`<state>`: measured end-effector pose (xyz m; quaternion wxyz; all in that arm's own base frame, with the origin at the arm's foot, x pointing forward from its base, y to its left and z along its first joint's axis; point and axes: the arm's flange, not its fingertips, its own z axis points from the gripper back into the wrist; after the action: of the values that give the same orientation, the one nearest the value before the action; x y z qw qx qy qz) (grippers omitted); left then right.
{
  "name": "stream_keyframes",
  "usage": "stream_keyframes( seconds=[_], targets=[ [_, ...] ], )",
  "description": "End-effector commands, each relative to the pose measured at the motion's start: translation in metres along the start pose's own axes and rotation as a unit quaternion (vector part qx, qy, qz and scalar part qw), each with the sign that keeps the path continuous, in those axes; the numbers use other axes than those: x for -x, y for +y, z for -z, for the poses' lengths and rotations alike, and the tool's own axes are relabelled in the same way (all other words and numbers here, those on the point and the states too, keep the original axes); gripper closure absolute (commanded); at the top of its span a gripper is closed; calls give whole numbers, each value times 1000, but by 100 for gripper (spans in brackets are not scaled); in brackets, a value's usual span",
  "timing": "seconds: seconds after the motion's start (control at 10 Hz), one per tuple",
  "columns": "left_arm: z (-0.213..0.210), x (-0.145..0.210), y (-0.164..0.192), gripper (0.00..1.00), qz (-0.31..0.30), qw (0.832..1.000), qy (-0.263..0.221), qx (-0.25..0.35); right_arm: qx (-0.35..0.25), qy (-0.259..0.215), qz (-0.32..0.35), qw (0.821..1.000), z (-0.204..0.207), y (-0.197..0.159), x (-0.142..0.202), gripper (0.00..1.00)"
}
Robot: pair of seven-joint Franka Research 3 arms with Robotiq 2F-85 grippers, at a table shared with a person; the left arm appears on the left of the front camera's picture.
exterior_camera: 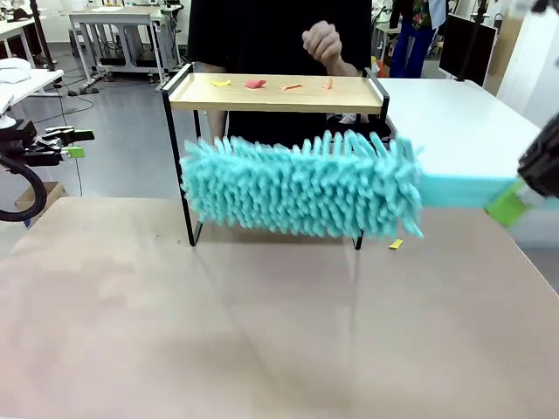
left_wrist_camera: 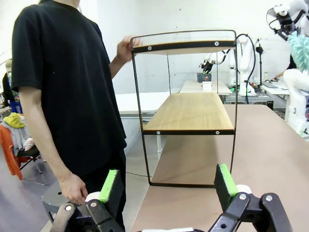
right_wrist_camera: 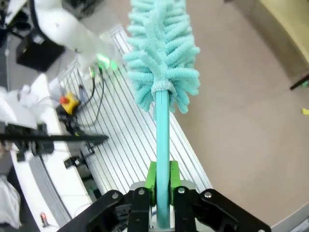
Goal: Clean the shelf.
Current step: Clean the specific section of the Shelf indicated by the human with the Duster.
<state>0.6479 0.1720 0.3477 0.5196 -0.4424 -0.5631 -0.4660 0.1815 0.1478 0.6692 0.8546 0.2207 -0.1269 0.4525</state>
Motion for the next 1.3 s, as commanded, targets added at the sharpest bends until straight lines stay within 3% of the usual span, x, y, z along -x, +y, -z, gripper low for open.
stream_keyframes(
  seconds=[0.0,0.5,0.6,0.7,1.0,1.1,1.2],
  targets=[
    [0,-2,-3,0,6,1000,1,1,34,-43,50,997,-12,19,-40,87],
    [0,-2,-3,0,6,1000,1,1,88,-126,170,973,-13,70,-175,87],
    [0,-2,-3,0,6,1000,1,1,108,-145,206,962,-1,72,-204,87],
    [0,-2,-3,0,6,1000,1,1,140,-182,271,935,12,68,-236,87],
    [0,-2,-3,0,6,1000,1,1,192,-211,346,894,41,41,-290,87],
    [0,-2,-3,0,6,1000,1,1,190,-209,350,893,48,37,-297,87],
    [0,-2,-3,0,6,1000,1,1,170,-206,323,908,44,35,-294,87]
  ],
)
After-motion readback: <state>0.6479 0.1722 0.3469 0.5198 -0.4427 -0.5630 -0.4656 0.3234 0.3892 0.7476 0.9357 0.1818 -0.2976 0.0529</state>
